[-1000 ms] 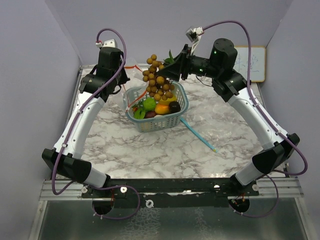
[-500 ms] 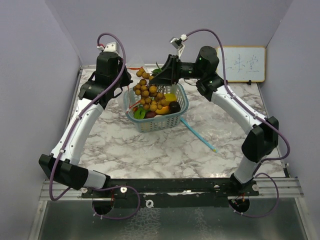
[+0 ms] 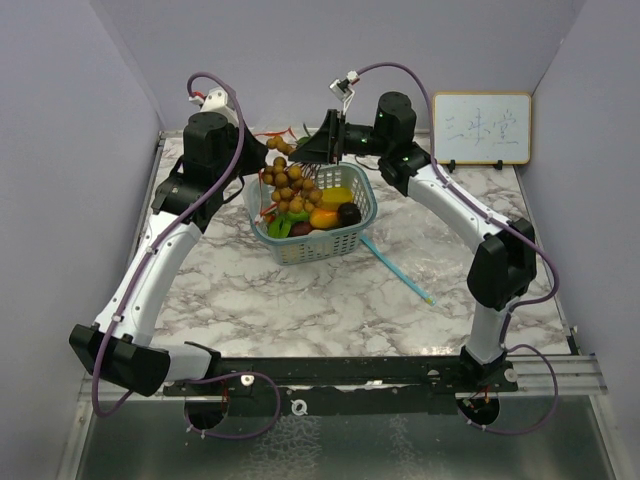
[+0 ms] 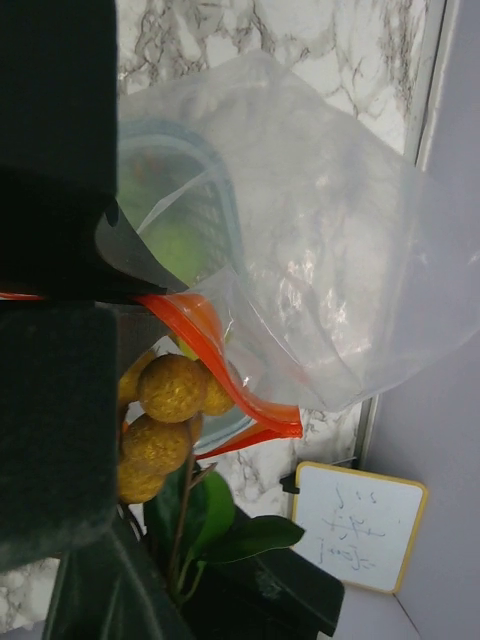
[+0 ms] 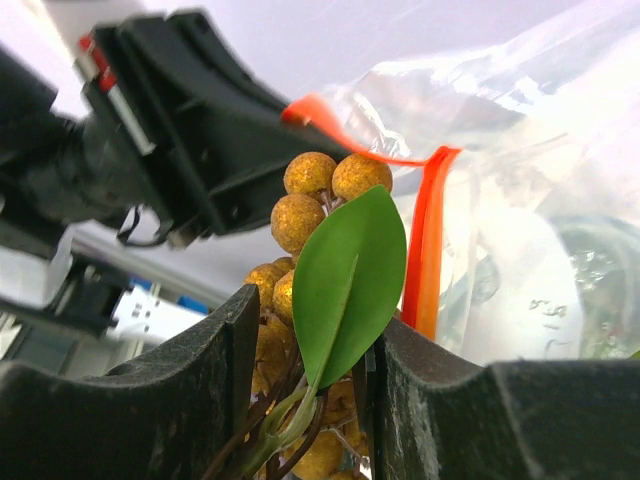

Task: Place the food in the zip-top bag and seal the zipper
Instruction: Place the fake fruit in the zipper food storage bag.

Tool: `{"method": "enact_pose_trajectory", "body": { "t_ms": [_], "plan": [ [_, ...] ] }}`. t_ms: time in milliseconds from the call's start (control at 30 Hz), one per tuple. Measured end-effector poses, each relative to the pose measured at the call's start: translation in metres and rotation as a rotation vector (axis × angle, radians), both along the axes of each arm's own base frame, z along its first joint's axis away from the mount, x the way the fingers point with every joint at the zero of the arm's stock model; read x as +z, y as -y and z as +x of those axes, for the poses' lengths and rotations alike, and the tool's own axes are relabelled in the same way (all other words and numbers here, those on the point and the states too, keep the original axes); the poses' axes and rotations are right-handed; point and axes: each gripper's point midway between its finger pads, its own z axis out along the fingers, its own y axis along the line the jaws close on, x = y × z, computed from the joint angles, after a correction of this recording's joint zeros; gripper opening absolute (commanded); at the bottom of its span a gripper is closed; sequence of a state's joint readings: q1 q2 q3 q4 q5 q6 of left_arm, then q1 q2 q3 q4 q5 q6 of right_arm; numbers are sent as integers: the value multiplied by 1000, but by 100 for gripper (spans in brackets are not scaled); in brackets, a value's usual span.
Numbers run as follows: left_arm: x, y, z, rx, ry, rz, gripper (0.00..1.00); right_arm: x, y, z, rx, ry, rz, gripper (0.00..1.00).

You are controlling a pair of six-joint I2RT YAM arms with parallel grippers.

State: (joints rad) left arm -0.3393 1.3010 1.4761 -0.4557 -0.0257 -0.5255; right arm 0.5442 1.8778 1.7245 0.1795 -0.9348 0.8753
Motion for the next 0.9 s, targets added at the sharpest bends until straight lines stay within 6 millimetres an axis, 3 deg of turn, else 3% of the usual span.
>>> {"method": "enact_pose_trajectory", "body": {
  "t_ms": [267, 467, 767, 900],
  "plan": [
    [-10, 10, -2, -28, -26, -63, 0, 16, 1, 52, -277, -41, -16, 2],
    [-7, 15, -3, -35, -31, -108, 0, 14, 2, 75, -476, -78, -76, 2],
    [-4, 25, -7, -49, -76, -216, 0, 1, -17, 72, -686, -19, -195, 2],
    [3, 29, -1, -46, -84, -244, 0, -23, -20, 62, -721, 5, -261, 2]
  ]
}}
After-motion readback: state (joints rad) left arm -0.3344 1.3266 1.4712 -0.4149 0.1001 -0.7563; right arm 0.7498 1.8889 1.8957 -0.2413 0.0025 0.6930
